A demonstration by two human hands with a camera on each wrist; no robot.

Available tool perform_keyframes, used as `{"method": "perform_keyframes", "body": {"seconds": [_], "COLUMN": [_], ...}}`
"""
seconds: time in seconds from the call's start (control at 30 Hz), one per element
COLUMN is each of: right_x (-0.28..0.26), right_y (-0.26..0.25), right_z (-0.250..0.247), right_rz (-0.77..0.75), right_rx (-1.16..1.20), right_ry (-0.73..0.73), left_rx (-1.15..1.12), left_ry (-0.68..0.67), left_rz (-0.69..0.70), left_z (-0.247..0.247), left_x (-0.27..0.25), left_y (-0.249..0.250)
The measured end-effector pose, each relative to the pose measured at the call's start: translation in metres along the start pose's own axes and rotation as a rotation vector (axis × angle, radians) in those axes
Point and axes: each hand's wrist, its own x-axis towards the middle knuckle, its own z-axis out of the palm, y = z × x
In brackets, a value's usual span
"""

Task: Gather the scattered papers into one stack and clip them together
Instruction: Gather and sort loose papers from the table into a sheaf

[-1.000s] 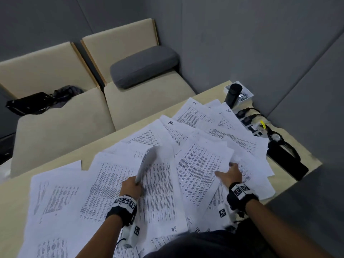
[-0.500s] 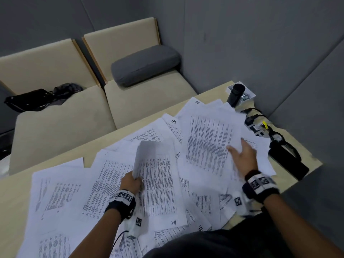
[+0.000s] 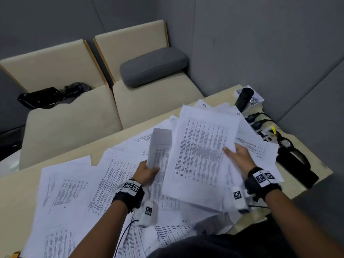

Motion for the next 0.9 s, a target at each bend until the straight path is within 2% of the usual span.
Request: {"method": "perform_keyframes", "body": {"seconds": [0.13,0.27,0.37,0.47,0.57,0.7,0.77,0.9], "right_x": [-0.007,-0.015,-0.023,-0.03,-0.036,-0.044,-0.044,-0.046], "right_y": [0.029,0.031,0.016,-0.012,-0.049,-0.073,-0.072,-0.057], "right_z": [0.03,0.05,0.06,0.063,0.062,0.058,0.058,0.065], "right_rz": [0.21,0.227,0.175,0.09,-0.127,-0.288,-0.285,-0.179], "right_rx": [0.18,0.177,0.118,0.085,0.083,0.144,0.145,0.109], "right_ry": [-0.112,-0.178,-0.188,-0.112,-0.128,-0.124,-0.145,-0.141], "left_rx": [-0.308,-0.353,-0.25,-0.254,-0.339,-0.477,-0.443,-0.316], "left_ry": [-0.005,-0.063,0.014,0.101,0.16,0.108,0.099,0.075], "left_rz": [0.036,0.054,0.092,0.206,0.336,0.494,0.559,0.501], "left_z": [0.024,0.032,0.031,0.026,0.014,-0.001,-0.005,-0.004], "left_x": [-0.012,-0.016,-0.017,-0.027,-0.041,-0.061,-0.067,-0.066], "left_y": [0.017,0.014,0.014,0.037,0.069,0.098,0.095,0.08]}}
